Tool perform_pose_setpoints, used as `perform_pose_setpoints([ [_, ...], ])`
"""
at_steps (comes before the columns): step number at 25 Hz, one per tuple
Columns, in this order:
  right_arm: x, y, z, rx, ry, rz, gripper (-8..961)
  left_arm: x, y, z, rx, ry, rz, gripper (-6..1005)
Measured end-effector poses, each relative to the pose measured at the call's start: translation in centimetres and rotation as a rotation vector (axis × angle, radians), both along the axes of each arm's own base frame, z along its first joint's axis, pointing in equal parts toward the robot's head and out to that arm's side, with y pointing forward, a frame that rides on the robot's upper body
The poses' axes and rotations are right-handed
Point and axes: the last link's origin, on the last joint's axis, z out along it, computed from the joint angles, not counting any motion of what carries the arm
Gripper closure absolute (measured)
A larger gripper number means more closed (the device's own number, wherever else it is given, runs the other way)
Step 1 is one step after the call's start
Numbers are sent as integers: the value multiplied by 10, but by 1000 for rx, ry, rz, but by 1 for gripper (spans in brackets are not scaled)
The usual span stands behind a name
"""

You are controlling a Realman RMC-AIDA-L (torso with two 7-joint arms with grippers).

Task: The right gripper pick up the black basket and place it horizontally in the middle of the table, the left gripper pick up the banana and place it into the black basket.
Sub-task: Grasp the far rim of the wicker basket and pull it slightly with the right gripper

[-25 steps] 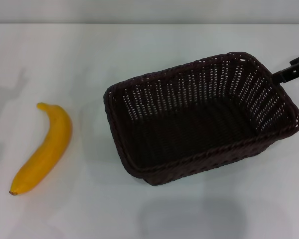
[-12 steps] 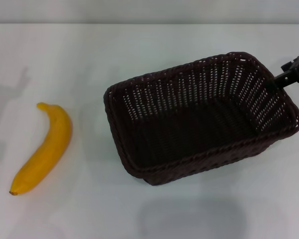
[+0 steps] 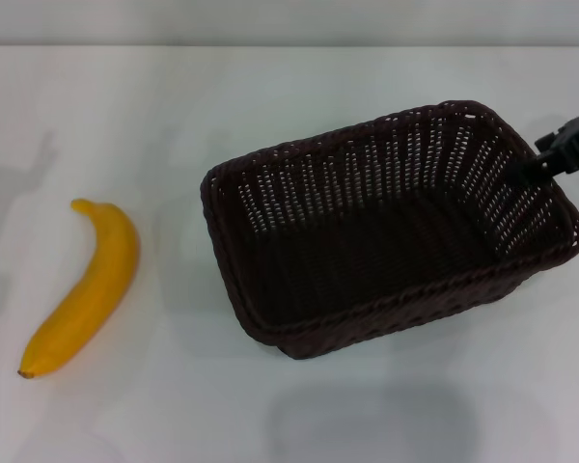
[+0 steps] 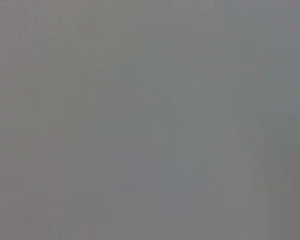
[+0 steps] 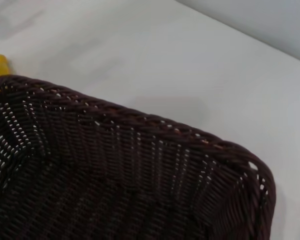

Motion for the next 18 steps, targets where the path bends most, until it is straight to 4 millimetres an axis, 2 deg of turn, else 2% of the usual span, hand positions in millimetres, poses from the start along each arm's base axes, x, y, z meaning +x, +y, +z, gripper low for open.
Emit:
perform_pose_setpoints([
  [18,3,-2,-10,-60,-39,82,244,-1,1,-1,-3,-4,5,122],
])
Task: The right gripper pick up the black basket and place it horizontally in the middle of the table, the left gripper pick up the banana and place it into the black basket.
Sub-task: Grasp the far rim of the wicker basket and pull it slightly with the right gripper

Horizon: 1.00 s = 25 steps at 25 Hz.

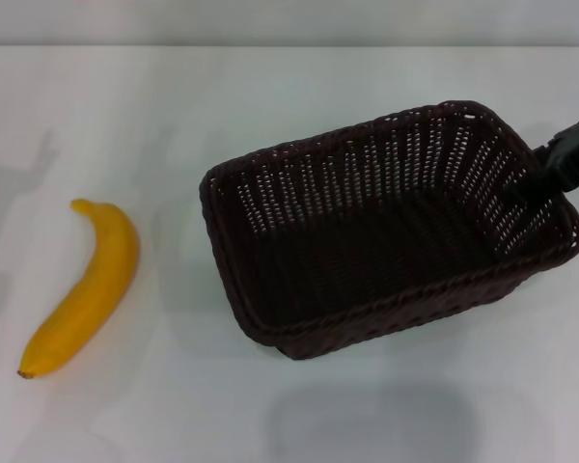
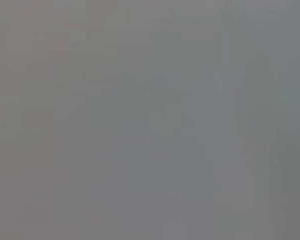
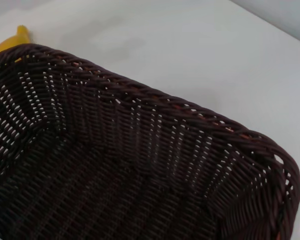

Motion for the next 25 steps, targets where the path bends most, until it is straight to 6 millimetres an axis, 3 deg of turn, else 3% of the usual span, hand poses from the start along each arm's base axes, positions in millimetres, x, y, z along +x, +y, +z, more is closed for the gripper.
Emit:
perform_pose_setpoints([
  [4,-1,-1,-4,-12,-3,4,244,0,0,0,0,-1,0,122],
  [15,1,-2,-12,-27,0,-11,437,-1,1,0,-3,2,3,122],
  [25,3,-4,-15,-35,0,-25,524,0,1,-1,-4,4,0,122],
])
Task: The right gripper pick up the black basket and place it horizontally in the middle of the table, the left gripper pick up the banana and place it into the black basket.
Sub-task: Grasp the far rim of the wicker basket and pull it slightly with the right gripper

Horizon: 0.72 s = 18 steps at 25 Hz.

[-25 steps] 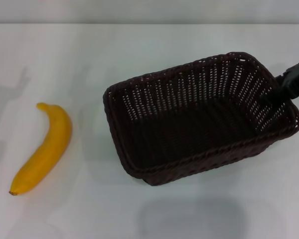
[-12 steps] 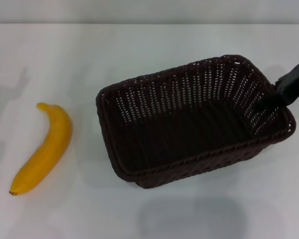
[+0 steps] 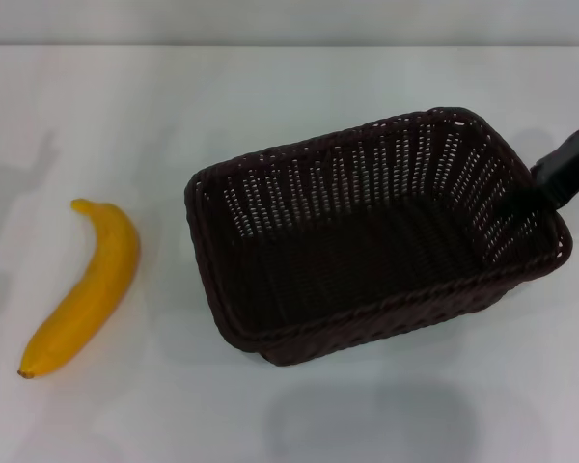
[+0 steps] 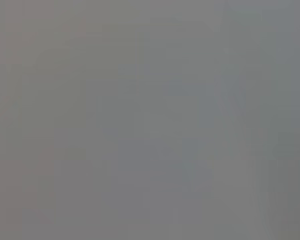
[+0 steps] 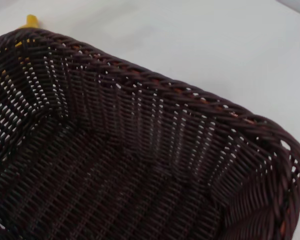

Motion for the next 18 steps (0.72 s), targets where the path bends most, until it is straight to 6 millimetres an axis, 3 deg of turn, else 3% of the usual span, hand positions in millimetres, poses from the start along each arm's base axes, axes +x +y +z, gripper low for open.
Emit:
perform_pose_setpoints([
  [9,4,-2,-5,-17,-17,-20,663,0,0,0,-2,3,-1,122],
  [18,5,-4,-8,-35,-37,-16,693,1,1,-1,-2,3,-2,122],
])
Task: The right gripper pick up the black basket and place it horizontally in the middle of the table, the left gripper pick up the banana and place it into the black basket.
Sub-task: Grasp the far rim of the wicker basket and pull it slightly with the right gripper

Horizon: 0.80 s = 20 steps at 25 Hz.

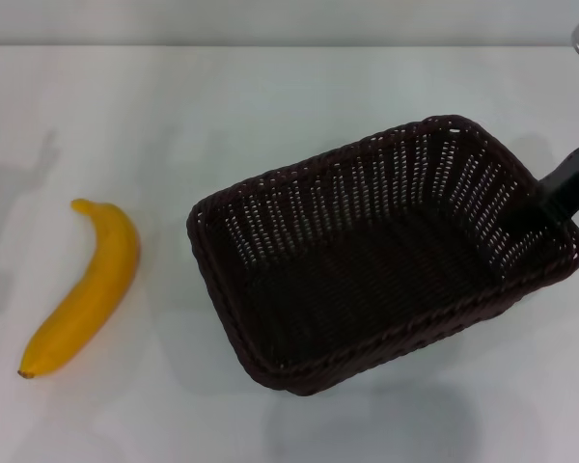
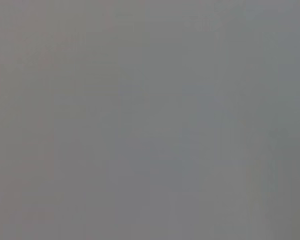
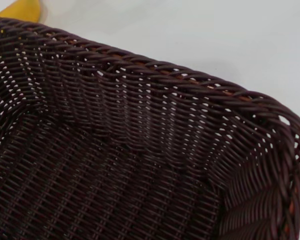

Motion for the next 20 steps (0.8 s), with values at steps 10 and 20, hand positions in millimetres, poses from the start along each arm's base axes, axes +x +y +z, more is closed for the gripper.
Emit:
perform_pose_setpoints([
  [10,1,-1,-1,-7,-4,2,725,0,0,0,0,0,0,123],
  [20,-7,3,1,67,40,-114,739,2,1,0,-1,2,-7,123],
])
